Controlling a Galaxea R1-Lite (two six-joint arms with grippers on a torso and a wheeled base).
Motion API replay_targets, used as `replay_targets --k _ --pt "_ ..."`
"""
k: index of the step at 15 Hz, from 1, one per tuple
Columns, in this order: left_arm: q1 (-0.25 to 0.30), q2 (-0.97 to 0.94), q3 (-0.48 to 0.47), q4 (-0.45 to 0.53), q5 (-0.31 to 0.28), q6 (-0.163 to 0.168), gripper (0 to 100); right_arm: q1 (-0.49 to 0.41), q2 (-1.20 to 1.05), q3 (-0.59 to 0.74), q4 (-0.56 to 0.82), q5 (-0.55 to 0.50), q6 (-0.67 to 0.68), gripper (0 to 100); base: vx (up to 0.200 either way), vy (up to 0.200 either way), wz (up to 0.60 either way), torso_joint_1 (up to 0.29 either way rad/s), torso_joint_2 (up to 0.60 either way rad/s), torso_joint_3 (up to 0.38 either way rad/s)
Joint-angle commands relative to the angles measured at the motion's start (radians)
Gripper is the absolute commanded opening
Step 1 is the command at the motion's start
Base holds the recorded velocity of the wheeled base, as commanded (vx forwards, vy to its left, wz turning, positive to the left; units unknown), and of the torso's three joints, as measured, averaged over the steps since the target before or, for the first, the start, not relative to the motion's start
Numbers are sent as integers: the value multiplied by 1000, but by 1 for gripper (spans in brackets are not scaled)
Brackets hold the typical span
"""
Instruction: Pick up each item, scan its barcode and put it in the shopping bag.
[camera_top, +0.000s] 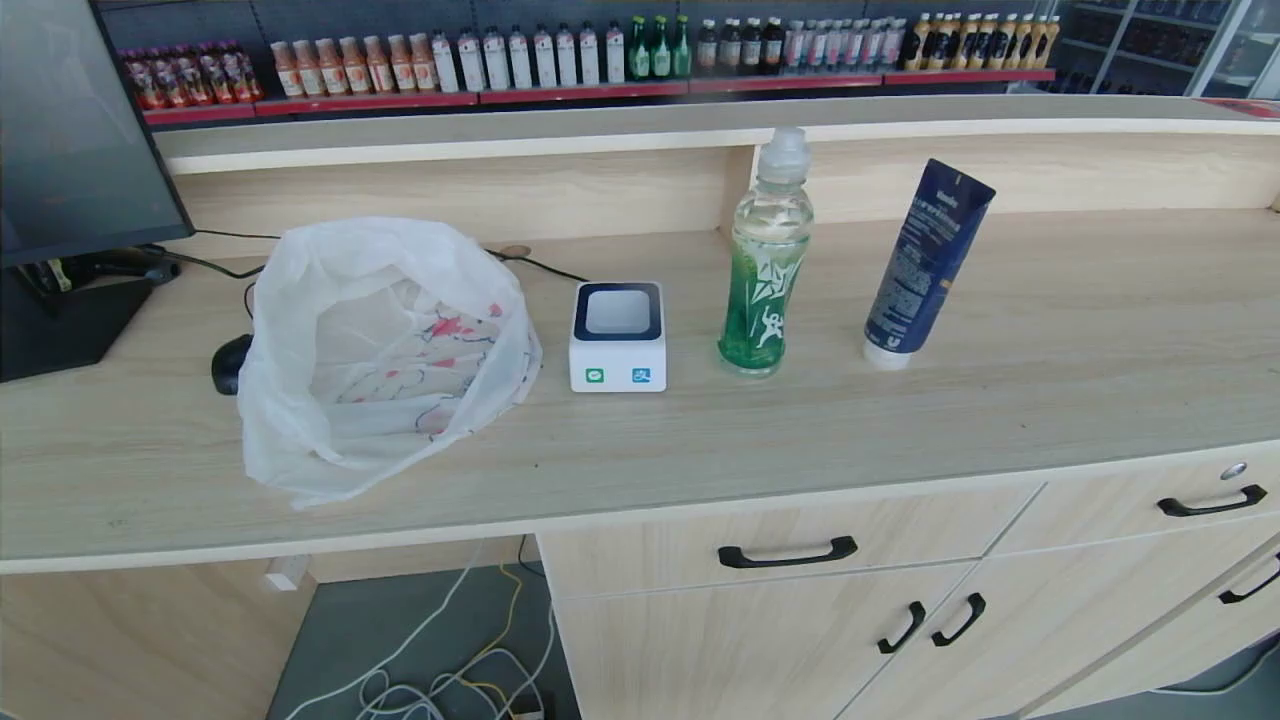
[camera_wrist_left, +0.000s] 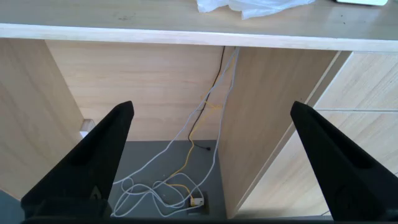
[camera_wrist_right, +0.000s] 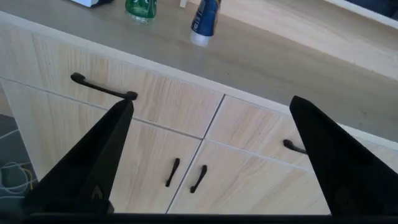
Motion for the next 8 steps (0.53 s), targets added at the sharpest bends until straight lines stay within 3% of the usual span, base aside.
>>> replay_targets --k 1,4,8 --pt "-1 0 0 0 0 0 100 -1 177 -118 -2 4 -30 100 0 0 0 0 0 0" --pt "-1 0 0 0 0 0 100 42 386 -213 -29 15 -33 100 0 0 0 0 0 0" --pt "0 0 0 0 0 0 100 251 673 -279 -195 13 -40 100 0 0 0 0 0 0"
